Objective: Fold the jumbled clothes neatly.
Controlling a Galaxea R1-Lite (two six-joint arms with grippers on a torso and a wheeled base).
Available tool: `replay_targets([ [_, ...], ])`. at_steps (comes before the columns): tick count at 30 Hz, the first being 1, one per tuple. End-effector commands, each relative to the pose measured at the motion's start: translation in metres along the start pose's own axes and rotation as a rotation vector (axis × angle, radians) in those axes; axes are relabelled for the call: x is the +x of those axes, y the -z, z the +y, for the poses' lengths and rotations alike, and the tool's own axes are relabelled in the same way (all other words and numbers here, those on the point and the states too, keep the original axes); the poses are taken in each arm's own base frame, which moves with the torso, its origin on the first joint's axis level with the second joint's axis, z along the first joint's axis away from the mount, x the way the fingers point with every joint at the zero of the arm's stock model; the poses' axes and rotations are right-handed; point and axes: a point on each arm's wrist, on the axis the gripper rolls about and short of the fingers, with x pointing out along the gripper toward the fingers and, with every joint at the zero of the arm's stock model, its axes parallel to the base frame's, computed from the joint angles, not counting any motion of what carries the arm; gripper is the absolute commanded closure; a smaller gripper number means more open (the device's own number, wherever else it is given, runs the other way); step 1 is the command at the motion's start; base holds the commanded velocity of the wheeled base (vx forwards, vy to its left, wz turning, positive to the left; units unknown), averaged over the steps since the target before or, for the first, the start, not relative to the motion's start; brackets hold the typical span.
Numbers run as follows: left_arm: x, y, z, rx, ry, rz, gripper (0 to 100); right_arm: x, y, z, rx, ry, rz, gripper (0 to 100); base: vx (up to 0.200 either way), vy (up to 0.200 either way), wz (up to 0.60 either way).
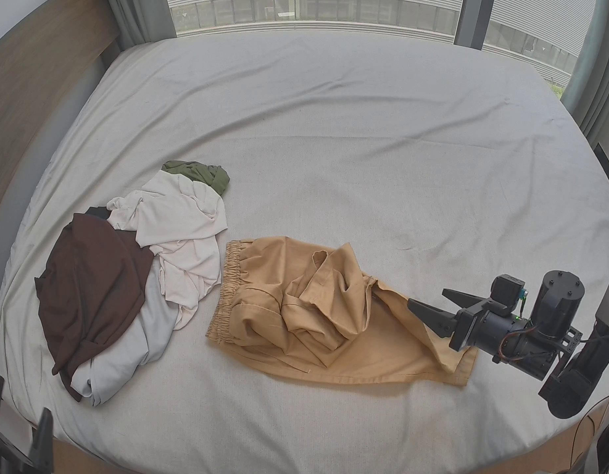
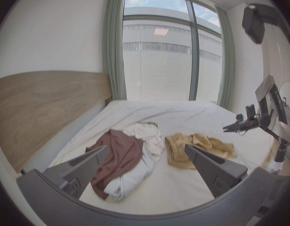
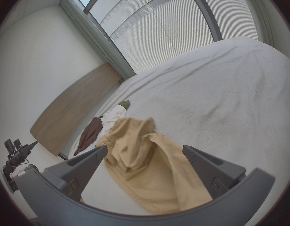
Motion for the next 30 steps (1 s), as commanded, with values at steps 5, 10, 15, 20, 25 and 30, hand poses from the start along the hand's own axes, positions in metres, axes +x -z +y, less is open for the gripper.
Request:
replay_targets([
  [5, 0.059, -0.091, -0.003, -0.262, 0.326, 0.084, 0, 0.017, -0.028, 0.039, 0.042, -0.212, -0.109, 0, 0.000, 0.000, 0.00],
  [10, 0.119, -0.099, -0.015, -0.356, 0.461, 0.191, 0, 0.010, -0.022, 0.036, 0.054, -0.214, -0.071, 0, 0.000, 0.000, 0.00],
  [15, 0.180, -0.084, -0.027, -0.376, 0.590, 0.232, 0, 0.007, -0.027, 0.039, 0.052, -0.240, -0.086, 0, 0.000, 0.000, 0.00],
  [20, 0.211, -0.073, -0.033, -0.378, 0.667, 0.206, 0, 0.006, -0.026, 0.036, 0.057, -0.226, -0.083, 0, 0.000, 0.000, 0.00],
  [25, 0.216, -0.053, -0.033, -0.396, 0.675, 0.280, 0, 0.006, -0.026, 0.035, 0.073, -0.223, -0.082, 0, 0.000, 0.000, 0.00],
  [30, 0.225, -0.030, -0.035, -0.400, 0.665, 0.356, 0, 0.006, -0.024, 0.035, 0.075, -0.220, -0.075, 0, 0.000, 0.000, 0.00],
])
